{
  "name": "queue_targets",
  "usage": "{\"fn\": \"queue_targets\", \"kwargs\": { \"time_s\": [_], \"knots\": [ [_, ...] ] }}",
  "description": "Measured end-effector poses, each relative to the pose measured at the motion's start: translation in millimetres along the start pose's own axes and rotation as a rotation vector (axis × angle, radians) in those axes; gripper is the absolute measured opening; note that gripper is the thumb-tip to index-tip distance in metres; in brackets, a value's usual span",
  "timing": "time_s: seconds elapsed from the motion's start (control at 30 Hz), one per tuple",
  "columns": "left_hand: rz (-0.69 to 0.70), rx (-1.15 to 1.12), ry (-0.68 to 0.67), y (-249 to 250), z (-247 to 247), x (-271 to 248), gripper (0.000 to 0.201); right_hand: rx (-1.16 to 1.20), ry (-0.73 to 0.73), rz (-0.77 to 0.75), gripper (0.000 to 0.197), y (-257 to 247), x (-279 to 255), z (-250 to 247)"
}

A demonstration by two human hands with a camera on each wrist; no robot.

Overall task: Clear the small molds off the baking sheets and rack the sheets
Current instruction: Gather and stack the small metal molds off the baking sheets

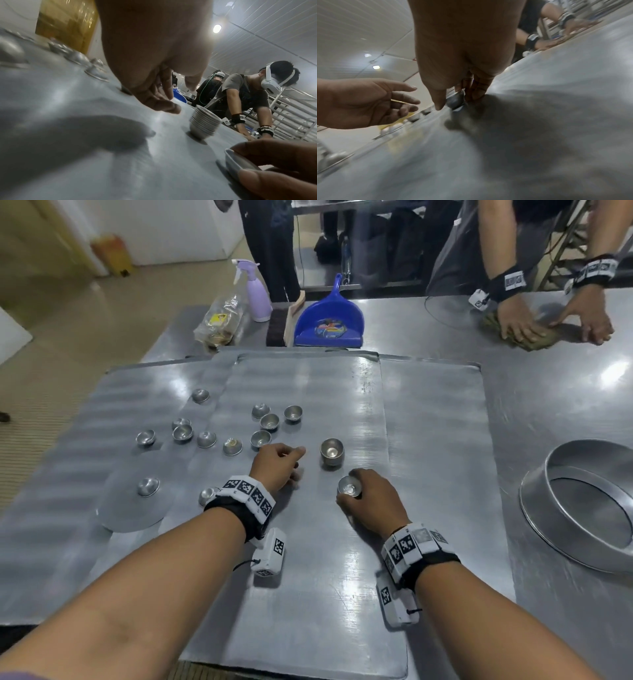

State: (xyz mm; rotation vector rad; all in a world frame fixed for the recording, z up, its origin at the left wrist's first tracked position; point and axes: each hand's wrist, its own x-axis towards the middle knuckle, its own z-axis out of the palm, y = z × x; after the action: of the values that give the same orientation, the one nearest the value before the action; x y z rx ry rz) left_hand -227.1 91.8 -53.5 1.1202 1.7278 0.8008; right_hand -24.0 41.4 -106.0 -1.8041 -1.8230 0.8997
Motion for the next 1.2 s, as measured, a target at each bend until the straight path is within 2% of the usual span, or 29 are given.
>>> {"fn": "queue_targets", "kwargs": {
  "time_s": [0.1, 0.17, 0.23, 0.33, 0.43, 0.5, 0.57, 0.63, 0.7, 0.77, 0.8, 0.87, 1.0, 1.07, 1.2],
  "knots": [
    [0.127, 0.341, 0.122, -19, -45, -3, 0.022, -0.004, -0.065, -0.082, 0.04, -20, 1, 18],
    [0.13, 0.554, 0.195, -31, -74, -7, 0.027, -0.005, -0.101, -0.136, 0.028, -33, 3, 32],
    [0.093, 0.709, 0.264, -45, -99, -11, 0.04, -0.018, -0.131, -0.171, 0.024, -44, 4, 44],
    [0.005, 0.797, 0.212, -69, -126, -18, 0.055, -0.033, -0.152, -0.206, 0.027, -57, 7, 58],
    [0.023, 0.866, 0.119, -88, -134, -27, 0.048, -0.034, -0.164, -0.211, 0.035, -65, 9, 68],
    [0.07, 0.792, 0.158, -94, -133, -32, 0.039, -0.031, -0.163, -0.208, 0.037, -68, 10, 72],
    [0.067, 0.559, 0.226, -95, -129, -35, 0.031, -0.037, -0.17, -0.205, 0.041, -71, 13, 74],
    [-0.018, -0.003, 0.256, -92, -125, -35, 0.032, -0.03, -0.165, -0.197, 0.039, -72, 13, 76],
    [-0.109, -0.586, 0.241, -87, -123, -34, 0.017, -0.013, -0.14, -0.184, 0.029, -74, 13, 78],
    [-0.15, -0.912, 0.239, -78, -128, -35, 0.014, 0.003, -0.125, -0.182, 0.022, -77, 12, 79],
    [-0.15, -1.004, 0.235, -75, -130, -36, 0.015, 0.005, -0.124, -0.183, 0.022, -78, 11, 79],
    [-0.137, -1.008, 0.247, -74, -132, -32, 0.013, 0.005, -0.122, -0.182, 0.022, -78, 12, 80],
    [-0.091, -0.47, 0.299, -86, -129, -23, 0.01, 0.002, -0.11, -0.173, 0.026, -81, 14, 82],
    [-0.072, -0.324, 0.266, -93, -129, -19, 0.013, 0.002, -0.102, -0.163, 0.029, -83, 15, 85],
    [-0.064, -0.192, 0.168, -104, -136, -12, 0.018, 0.031, -0.085, -0.174, 0.031, -98, 15, 94]
  ]
}}
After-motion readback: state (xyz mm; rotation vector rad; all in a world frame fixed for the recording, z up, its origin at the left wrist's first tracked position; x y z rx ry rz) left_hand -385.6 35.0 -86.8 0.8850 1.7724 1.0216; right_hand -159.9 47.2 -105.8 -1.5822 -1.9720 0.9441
